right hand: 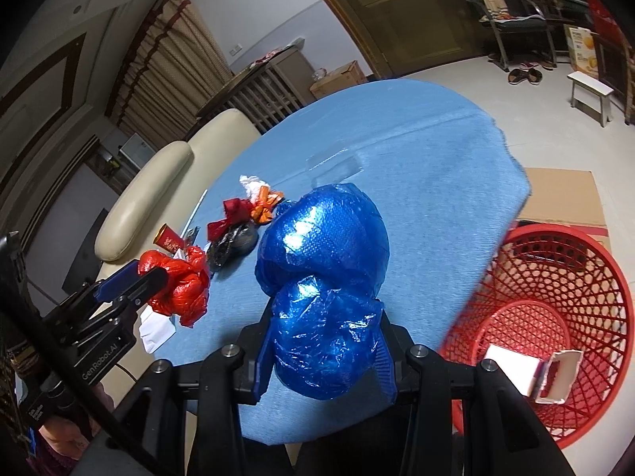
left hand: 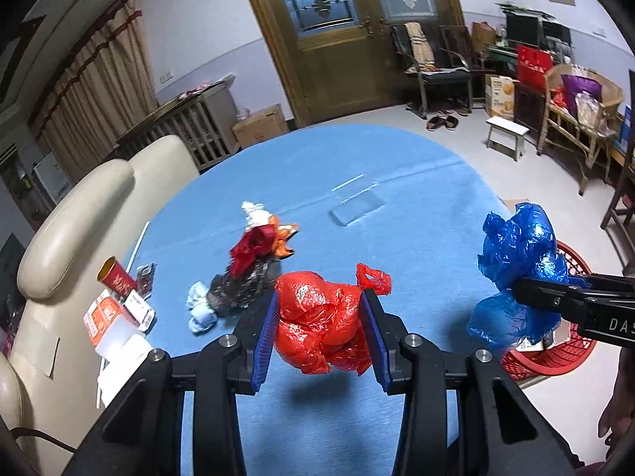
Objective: Collect trash
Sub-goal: 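Carry both bags over the red basket and open both grippers, then move both tools back over the table toward the remaining bags, then grasp the red cloth bag with the right gripper and lift it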
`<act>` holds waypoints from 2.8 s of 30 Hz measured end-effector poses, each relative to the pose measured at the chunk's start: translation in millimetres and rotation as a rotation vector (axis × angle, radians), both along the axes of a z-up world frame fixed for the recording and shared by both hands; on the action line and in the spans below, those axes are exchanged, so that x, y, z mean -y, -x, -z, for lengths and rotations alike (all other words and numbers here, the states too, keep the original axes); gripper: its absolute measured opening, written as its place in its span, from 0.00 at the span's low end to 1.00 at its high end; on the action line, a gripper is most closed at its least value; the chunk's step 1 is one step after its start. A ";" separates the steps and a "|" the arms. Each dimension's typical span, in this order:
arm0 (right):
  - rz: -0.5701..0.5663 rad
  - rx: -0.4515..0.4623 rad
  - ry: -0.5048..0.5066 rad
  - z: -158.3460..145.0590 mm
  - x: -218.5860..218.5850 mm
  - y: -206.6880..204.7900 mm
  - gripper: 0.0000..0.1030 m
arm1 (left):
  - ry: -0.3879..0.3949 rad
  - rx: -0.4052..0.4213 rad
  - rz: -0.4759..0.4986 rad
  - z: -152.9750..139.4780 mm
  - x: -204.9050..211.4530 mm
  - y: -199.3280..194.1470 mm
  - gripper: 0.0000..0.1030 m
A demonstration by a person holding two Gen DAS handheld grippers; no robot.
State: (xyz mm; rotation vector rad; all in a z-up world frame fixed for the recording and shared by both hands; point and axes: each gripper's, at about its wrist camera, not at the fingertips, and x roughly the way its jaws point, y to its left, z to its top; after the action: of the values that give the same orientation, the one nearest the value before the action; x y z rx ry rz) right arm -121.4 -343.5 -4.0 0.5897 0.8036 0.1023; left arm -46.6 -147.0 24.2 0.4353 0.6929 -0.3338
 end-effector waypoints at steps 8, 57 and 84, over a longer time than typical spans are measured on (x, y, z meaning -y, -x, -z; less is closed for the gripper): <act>0.102 -0.023 0.003 7.9 40.1 30.3 0.44 | 0.020 -0.107 0.168 10.4 51.3 9.7 0.42; 0.057 -0.143 -0.002 12.8 13.6 -13.2 0.61 | 0.208 -0.240 -0.130 48.0 -94.8 -36.8 0.51; -0.215 -0.134 0.062 1.6 -161.6 -281.8 0.60 | 0.364 -0.286 -0.376 80.5 -226.4 -66.9 0.51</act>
State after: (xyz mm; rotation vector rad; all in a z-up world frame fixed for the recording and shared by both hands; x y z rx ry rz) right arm 160.5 -181.9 -5.6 0.4535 0.9956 0.2354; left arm 20.2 79.5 -56.4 -0.0948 0.9532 -0.1599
